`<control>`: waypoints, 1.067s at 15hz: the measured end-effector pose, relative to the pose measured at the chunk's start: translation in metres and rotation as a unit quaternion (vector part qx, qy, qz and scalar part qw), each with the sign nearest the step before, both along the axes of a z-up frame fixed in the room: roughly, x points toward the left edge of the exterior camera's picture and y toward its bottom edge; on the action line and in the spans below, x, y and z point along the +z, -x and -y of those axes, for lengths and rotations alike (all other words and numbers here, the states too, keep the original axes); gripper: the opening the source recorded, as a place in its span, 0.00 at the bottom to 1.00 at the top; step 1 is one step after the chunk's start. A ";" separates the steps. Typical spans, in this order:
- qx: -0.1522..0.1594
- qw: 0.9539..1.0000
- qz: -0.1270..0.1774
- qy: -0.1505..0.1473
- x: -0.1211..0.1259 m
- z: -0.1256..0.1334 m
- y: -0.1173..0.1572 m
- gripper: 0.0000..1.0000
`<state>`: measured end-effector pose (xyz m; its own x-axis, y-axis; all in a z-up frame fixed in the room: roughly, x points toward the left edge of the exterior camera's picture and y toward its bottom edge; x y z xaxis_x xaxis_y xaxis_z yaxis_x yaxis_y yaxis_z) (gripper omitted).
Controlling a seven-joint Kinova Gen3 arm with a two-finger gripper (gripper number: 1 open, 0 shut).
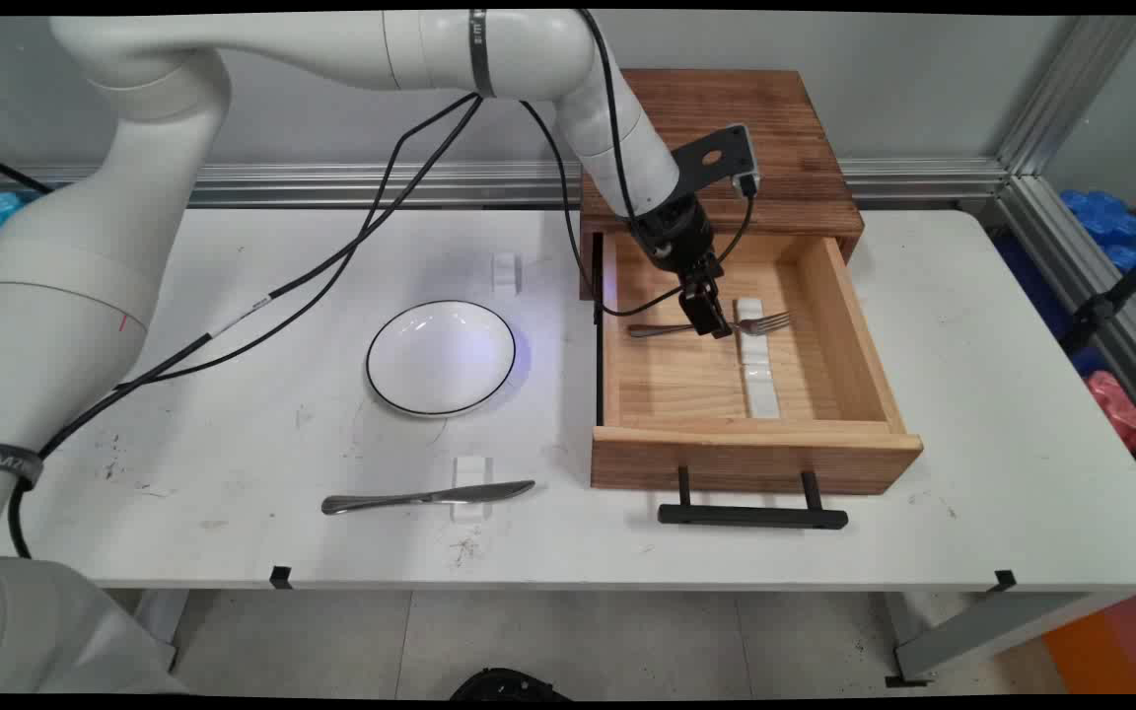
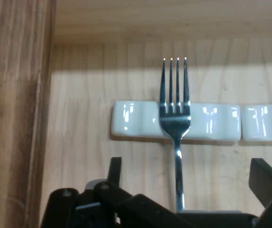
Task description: Pick up the knife from the right of the white plate
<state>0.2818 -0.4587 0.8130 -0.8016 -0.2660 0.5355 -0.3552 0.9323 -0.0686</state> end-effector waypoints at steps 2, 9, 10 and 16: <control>0.003 1.000 -0.004 -0.002 0.006 -0.003 0.000 1.00; 0.014 1.000 -0.019 -0.012 0.036 -0.020 0.003 1.00; 0.015 1.000 -0.020 -0.012 0.042 -0.022 0.002 1.00; 0.025 0.999 -0.027 -0.007 0.080 -0.039 -0.008 1.00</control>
